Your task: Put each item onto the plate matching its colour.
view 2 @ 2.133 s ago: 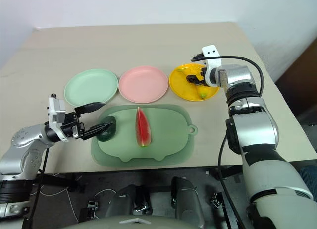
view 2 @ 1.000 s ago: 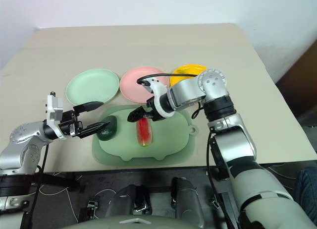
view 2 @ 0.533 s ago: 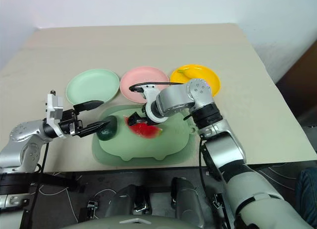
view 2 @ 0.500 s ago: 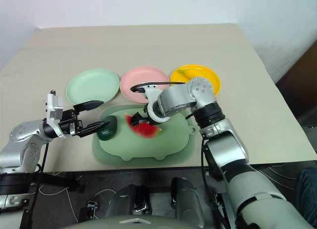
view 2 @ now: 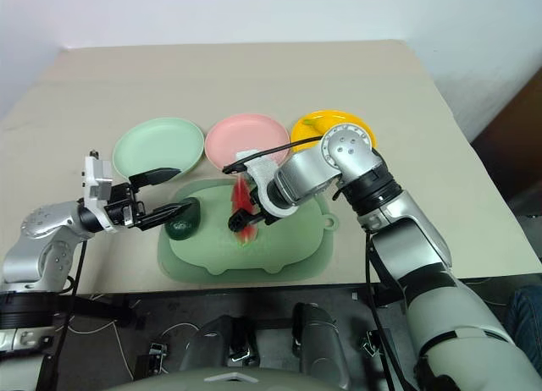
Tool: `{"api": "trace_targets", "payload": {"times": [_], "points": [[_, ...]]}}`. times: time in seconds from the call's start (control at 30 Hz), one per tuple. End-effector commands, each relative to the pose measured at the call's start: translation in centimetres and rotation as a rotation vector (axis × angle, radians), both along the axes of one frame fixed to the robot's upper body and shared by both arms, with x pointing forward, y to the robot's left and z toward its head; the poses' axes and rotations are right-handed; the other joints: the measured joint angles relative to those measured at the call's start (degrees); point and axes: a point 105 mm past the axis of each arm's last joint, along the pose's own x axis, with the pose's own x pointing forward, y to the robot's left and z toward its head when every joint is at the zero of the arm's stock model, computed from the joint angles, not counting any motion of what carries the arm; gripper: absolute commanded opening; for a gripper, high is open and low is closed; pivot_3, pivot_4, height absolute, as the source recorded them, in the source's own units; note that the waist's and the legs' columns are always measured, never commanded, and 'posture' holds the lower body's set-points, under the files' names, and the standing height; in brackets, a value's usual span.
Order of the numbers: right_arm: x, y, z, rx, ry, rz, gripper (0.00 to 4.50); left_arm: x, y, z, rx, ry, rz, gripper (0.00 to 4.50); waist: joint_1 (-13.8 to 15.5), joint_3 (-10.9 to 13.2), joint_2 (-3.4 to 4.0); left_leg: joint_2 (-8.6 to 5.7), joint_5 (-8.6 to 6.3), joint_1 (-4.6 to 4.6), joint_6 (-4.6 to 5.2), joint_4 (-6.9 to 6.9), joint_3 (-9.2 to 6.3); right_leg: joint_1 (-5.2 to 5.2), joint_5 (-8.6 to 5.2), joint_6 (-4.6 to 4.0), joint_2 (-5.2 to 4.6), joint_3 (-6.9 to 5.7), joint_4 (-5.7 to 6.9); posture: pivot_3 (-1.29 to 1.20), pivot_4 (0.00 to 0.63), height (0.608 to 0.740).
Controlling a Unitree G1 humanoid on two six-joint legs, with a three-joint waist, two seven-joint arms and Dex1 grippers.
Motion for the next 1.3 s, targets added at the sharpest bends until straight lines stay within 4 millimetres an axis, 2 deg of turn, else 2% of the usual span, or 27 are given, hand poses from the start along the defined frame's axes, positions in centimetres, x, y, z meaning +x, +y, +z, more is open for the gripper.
{"api": "trace_targets", "payload": {"times": [0.03, 0.33, 0.53, 0.77, 0.97, 1.0, 1.2, 1.3], "points": [[0.6, 0.9, 1.0, 0.017, -0.025, -0.027, 4.48, 0.0, -0.2, 1.1, 0.014, -0.041, -0.007, 4.5, -0.02, 0.0, 0.0, 0.0, 0.0, 0.0, 0.0, 0.0, 0.0, 0.0, 0.0, 0.0, 0.0, 0.0, 0.0, 0.0, 0.15, 0.696], [1.2, 1.7, 1.0, -0.027, -0.069, -0.02, 4.48, 0.1, -0.3, 1.4, 0.016, -0.045, 0.001, 4.5, 0.0, 0.0, 0.0, 0.0, 0.0, 0.0, 0.0, 0.0, 0.0, -0.01, 0.0, 0.0, 0.01, 0.0, 0.0, 0.0, 0.15, 0.696], [0.3, 2.2, 0.4, -0.08, -0.096, 0.106, 4.48, 0.0, -0.3, 1.5, 0.014, -0.049, 0.006, 4.5, -0.08, 0.0, 0.0, 0.01, 0.0, 0.0, 0.0, 0.0, 0.0, 0.0, 0.0, 0.0, 0.01, 0.0, 0.0, 0.0, 0.15, 0.696], [0.4, 2.2, 0.0, -0.13, -0.164, 0.171, 4.48, 0.1, -0.3, 1.7, 0.016, -0.055, 0.012, 4.5, -0.04, 0.0, 0.0, 0.01, -0.01, 0.0, -0.01, 0.0, -0.01, -0.01, 0.0, 0.0, 0.0, 0.0, -0.02, 0.0, 0.15, 0.696], [0.5, 2.4, -0.1, -0.135, -0.192, 0.199, 2.52, 0.1, -0.2, 1.7, 0.018, -0.058, 0.017, 4.5, -0.13, 0.0, 0.0, 0.01, -0.01, -0.02, -0.02, -0.02, 0.0, -0.05, -0.01, 0.0, -0.01, 0.0, -0.01, 0.0, 0.15, 0.696], [0.5, 2.5, -0.1, -0.134, -0.196, 0.205, 2.3, 0.0, -0.2, 1.7, 0.017, -0.057, 0.017, 4.5, -0.14, 0.0, 0.0, 0.01, -0.01, -0.01, -0.02, -0.02, 0.0, -0.05, -0.01, -0.01, -0.01, 0.0, -0.02, 0.0, 0.15, 0.696], [0.5, 2.5, 0.1, -0.139, -0.228, 0.236, 2.25, 0.1, 0.0, 1.8, 0.018, -0.059, 0.022, 4.5, -0.16, 0.0, 0.0, 0.01, -0.01, -0.02, -0.02, -0.03, 0.0, -0.07, -0.01, -0.01, -0.02, 0.0, -0.02, 0.0, 0.15, 0.696], [1.3, 2.5, 1.7, -0.098, -0.297, 0.223, 2.25, 0.2, 0.0, 1.8, 0.015, -0.061, 0.023, 4.5, -0.09, 0.0, 0.0, 0.01, -0.01, -0.04, -0.03, -0.03, 0.01, -0.08, -0.01, -0.01, -0.03, 0.0, -0.02, 0.0, 0.15, 0.696]]}}
